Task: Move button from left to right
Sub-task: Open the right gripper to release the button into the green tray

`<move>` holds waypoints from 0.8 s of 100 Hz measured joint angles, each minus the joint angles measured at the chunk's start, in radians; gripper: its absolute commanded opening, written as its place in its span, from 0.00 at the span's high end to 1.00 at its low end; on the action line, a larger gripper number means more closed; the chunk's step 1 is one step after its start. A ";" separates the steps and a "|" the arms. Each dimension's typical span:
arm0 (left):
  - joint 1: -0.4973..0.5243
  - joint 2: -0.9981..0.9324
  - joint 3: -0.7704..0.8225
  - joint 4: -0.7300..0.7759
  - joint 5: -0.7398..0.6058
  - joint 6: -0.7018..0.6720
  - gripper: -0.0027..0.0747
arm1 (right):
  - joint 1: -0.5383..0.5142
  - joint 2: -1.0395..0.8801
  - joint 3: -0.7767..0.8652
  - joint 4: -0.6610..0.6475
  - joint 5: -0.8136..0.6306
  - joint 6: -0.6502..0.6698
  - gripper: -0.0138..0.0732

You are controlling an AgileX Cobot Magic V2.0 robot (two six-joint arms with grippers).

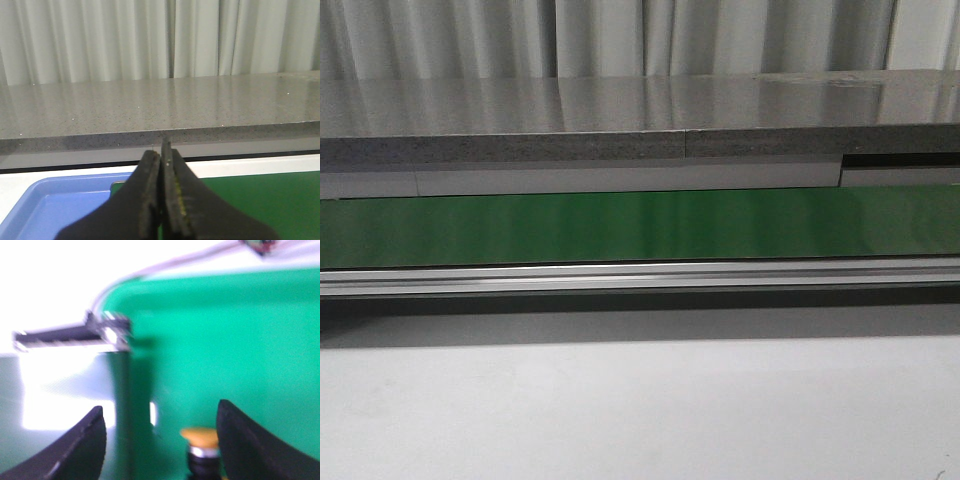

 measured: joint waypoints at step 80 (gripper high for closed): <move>0.000 0.000 0.000 0.000 0.000 0.000 0.99 | 0.543 -0.427 0.052 0.031 -0.114 0.038 0.29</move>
